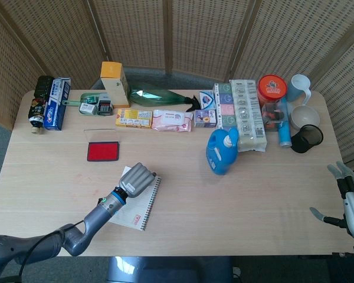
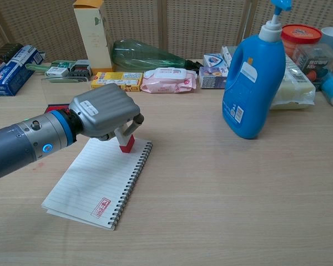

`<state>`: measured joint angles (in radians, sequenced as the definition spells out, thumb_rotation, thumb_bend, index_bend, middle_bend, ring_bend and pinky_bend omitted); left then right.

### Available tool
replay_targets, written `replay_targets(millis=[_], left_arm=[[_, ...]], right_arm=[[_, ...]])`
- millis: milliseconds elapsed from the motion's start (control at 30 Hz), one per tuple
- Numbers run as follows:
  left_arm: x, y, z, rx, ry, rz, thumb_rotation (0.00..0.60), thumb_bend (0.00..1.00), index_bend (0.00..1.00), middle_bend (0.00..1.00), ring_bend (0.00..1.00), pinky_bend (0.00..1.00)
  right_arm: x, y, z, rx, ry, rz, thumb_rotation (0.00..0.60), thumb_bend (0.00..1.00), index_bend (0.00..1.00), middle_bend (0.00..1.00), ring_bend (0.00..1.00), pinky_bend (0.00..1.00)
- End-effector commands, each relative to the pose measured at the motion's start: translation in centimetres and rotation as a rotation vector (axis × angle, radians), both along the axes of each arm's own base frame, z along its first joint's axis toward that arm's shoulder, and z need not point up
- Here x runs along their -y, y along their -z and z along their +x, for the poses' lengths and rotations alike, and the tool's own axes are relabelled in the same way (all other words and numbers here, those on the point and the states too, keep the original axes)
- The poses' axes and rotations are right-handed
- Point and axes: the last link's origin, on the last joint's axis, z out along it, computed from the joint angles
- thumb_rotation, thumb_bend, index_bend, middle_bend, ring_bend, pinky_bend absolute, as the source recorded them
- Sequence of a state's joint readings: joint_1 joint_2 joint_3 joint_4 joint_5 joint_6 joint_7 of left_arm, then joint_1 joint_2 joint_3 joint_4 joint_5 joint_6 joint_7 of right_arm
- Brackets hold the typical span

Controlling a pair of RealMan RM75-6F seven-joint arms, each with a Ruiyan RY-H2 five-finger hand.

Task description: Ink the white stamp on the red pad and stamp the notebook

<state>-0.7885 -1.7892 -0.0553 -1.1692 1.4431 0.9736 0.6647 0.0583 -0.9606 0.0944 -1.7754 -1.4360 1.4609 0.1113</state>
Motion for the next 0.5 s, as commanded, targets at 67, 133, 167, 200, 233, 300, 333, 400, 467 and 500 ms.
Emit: replay_targets(millis=[67,133,167,200,233,300,333,400,467,500], left_arm=[[-0.01,0.21,0.12,-0.003,0.002,0.000,0.600,0.36,0.67,1.00,1.00,1.00],[-0.05,0.32,0.10,-0.008,0.001,0.000,0.600,0.36,0.67,1.00,1.00,1.00],[-0.05,0.39,0.08,-0.010,-0.001,0.000,0.600,0.36,0.67,1.00,1.00,1.00],[-0.05,0.48,0.04,-0.012,-0.004,0.000,0.600,0.36,0.67,1.00,1.00,1.00],[-0.04,0.51,0.03,-0.013,-0.004,0.000,0.600,0.36,0.67,1.00,1.00,1.00],[-0.05,0.62,-0.05,-0.019,-0.006,0.000,0.600,0.36,0.67,1.00,1.00,1.00],[-0.06,0.66,-0.06,-0.020,-0.007,0.000,0.600,0.36,0.67,1.00,1.00,1.00],[-0.07,0.77,-0.07,-0.016,-0.014,-0.002,0.600,0.36,0.67,1.00,1.00,1.00],[-0.04,0.88,-0.07,-0.018,-0.014,-0.005,0.600,0.36,0.67,1.00,1.00,1.00],[-0.03,0.94,-0.08,-0.021,-0.011,-0.004,0.600,0.36,0.67,1.00,1.00,1.00]], right_arm=[[0.02,-0.03,0.01,0.001,-0.001,0.000,0.520,0.00,0.02,0.00,0.00,0.00],[0.02,0.00,0.02,0.001,-0.002,0.002,0.523,0.00,0.02,0.00,0.00,0.00],[0.01,0.01,0.04,0.001,-0.002,0.002,0.522,0.00,0.02,0.00,0.00,0.00],[0.00,0.02,0.05,0.001,-0.002,0.003,0.523,0.00,0.02,0.00,0.00,0.00],[-0.01,0.02,0.06,0.001,-0.002,0.003,0.523,0.00,0.02,0.00,0.00,0.00],[-0.02,0.01,0.06,0.001,-0.002,0.002,0.523,0.00,0.02,0.00,0.00,0.00],[-0.02,0.01,0.06,0.001,-0.002,0.001,0.524,0.00,0.02,0.00,0.00,0.00],[-0.03,-0.02,0.07,0.002,-0.002,0.001,0.522,0.00,0.02,0.00,0.00,0.00],[-0.04,-0.04,0.07,0.003,-0.002,0.000,0.518,0.00,0.02,0.00,0.00,0.00],[-0.05,-0.05,0.06,0.003,-0.002,0.000,0.520,0.00,0.02,0.00,0.00,0.00]])
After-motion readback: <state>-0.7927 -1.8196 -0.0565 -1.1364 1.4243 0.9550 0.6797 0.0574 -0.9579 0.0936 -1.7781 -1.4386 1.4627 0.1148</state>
